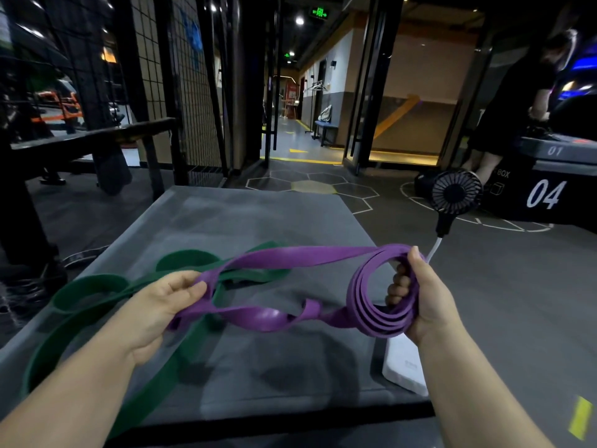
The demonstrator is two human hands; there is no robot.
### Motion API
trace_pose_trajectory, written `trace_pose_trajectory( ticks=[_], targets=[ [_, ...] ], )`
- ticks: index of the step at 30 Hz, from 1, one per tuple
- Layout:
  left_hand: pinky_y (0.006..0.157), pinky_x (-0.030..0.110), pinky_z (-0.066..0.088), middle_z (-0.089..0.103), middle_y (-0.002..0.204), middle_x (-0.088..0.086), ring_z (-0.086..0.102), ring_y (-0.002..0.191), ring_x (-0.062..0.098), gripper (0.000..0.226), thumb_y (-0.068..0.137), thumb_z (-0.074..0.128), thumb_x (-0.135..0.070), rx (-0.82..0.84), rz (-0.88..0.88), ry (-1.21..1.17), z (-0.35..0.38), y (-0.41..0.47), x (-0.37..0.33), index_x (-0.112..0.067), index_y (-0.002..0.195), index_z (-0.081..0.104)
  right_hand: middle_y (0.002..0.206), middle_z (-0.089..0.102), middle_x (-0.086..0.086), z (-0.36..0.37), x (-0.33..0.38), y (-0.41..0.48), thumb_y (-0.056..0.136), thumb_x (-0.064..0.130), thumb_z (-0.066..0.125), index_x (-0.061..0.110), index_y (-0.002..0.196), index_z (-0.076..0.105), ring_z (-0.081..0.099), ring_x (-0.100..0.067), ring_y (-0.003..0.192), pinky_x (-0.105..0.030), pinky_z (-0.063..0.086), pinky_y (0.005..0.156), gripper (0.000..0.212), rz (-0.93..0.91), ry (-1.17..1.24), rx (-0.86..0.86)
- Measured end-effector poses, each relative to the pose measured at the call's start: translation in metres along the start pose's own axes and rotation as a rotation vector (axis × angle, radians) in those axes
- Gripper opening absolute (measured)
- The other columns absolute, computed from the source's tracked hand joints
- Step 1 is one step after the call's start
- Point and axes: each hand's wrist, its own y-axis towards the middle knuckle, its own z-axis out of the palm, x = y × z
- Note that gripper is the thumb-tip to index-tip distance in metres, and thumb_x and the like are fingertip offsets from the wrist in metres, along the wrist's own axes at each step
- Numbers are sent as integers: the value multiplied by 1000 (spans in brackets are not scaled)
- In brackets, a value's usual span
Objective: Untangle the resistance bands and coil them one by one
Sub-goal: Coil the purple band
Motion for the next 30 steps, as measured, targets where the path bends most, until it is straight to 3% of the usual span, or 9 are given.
trace_pose_trajectory(
  ticks=[4, 8, 9, 11, 14, 20, 24, 27, 30],
  targets=[
    [47, 22, 53, 66, 78, 14, 61, 55, 17, 31, 96, 48, 2, 23, 15, -85, -1, -1, 1, -28, 105, 53, 51, 36, 7, 0, 1, 0, 87, 47, 64, 16, 82, 54, 33, -7, 39, -18, 31, 36, 34, 12, 18, -2],
    [44, 19, 43, 56, 73, 5, 50, 54, 12, 10, 96, 54, -16, 152, -28, 3, 1, -3, 2, -20, 88, 58, 51, 36, 7, 2, 0, -1, 88, 47, 63, 17, 73, 50, 33, -7, 38, -17, 30, 36, 35, -3, 22, 1],
    [45, 20, 43, 57, 72, 3, 50, 54, 11, 20, 85, 69, -37, 191, -33, 61, 2, -4, 2, -20, 87, 59, 51, 36, 7, 3, 1, -2, 88, 47, 62, 18, 71, 49, 32, -7, 38, -17, 30, 37, 36, -5, 32, 2],
    [48, 20, 45, 65, 69, -4, 57, 55, 7, 86, 34, 88, -66, 254, -34, 235, 0, -3, 5, -18, 98, 57, 51, 35, 7, 3, 3, -4, 90, 46, 61, 18, 68, 48, 32, -7, 38, -16, 30, 37, 37, -14, 45, 3],
    [64, 19, 49, 72, 81, -5, 64, 70, 5, 119, 16, 90, -64, 390, -43, 363, -5, -2, 9, -17, 116, 45, 50, 35, 7, 4, 4, -5, 91, 45, 60, 19, 67, 48, 32, -7, 38, -16, 30, 37, 37, -31, 35, 2],
    [69, 23, 49, 60, 111, 0, 59, 82, 10, 83, 39, 91, -43, 516, 5, 578, -9, -4, 11, -38, 110, 50, 50, 37, 7, 2, 7, -5, 90, 45, 63, 20, 68, 51, 35, -8, 39, -17, 34, 38, 35, -59, 64, -63],
    [74, 27, 51, 73, 99, 9, 66, 80, 16, 62, 56, 91, -41, 210, 59, 316, -6, 1, 14, -13, 106, 67, 51, 38, 7, 1, 8, -6, 89, 45, 64, 20, 67, 54, 36, -9, 39, -17, 35, 38, 35, -75, 52, -89],
    [57, 24, 45, 65, 70, 9, 59, 57, 14, 24, 77, 72, -26, 14, 33, 51, -6, 7, 6, -6, 85, 62, 51, 39, 6, 1, 7, -6, 89, 44, 64, 20, 67, 55, 37, -9, 39, -16, 36, 38, 34, -76, 52, -71],
    [40, 16, 40, 46, 48, -4, 44, 36, 7, 23, 85, 64, -16, -130, -76, -160, -9, 14, 4, -15, 68, 48, 50, 38, 6, 5, 4, -7, 90, 44, 63, 19, 68, 52, 37, -9, 39, -17, 35, 39, 35, -70, 31, -38]
  ],
)
